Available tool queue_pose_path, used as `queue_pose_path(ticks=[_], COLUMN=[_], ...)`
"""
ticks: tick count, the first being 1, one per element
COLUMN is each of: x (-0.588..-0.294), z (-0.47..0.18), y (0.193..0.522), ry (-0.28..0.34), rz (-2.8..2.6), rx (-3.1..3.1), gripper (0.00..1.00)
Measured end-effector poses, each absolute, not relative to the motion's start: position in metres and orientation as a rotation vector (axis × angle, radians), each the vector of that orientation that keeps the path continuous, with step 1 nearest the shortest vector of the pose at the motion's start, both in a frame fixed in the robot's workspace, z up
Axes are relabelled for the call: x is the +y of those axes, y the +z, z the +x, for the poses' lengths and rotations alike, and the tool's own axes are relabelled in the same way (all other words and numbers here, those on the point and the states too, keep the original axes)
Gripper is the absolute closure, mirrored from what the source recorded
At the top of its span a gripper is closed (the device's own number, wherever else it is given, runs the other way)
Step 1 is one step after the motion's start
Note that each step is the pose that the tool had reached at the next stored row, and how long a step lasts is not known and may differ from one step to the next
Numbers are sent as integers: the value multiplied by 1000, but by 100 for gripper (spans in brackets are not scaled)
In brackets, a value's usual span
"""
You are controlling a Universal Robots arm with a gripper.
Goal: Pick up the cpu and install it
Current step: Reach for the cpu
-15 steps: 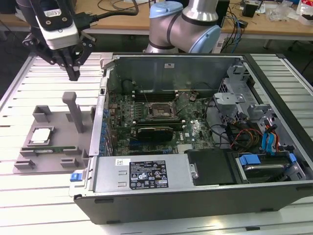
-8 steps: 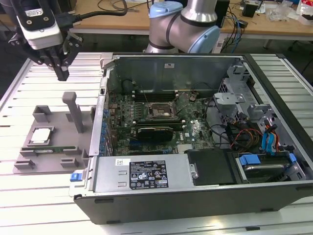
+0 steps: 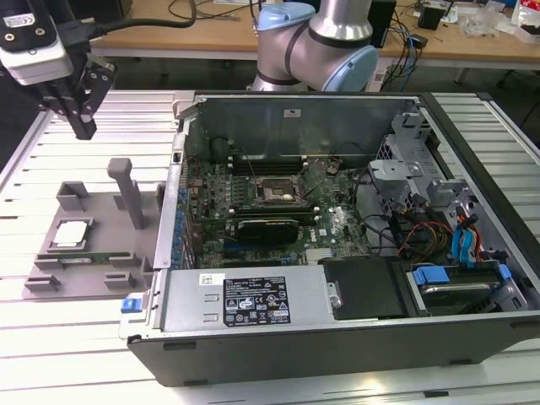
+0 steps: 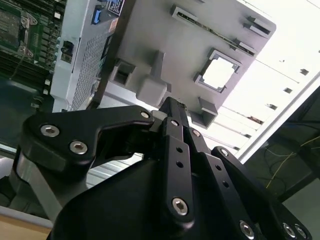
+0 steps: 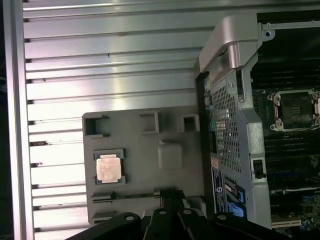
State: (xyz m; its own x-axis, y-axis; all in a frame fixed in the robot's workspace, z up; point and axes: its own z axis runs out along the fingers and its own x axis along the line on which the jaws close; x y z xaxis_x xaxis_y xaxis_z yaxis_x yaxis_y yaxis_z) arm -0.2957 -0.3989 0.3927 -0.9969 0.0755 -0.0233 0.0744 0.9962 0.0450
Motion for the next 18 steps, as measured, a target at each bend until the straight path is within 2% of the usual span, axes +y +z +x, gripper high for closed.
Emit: queue_pose_path(ticks=[18], x=[-399], z=[-342], y=[393], ry=[69], rz=[117], rx=[3114], gripper=[89])
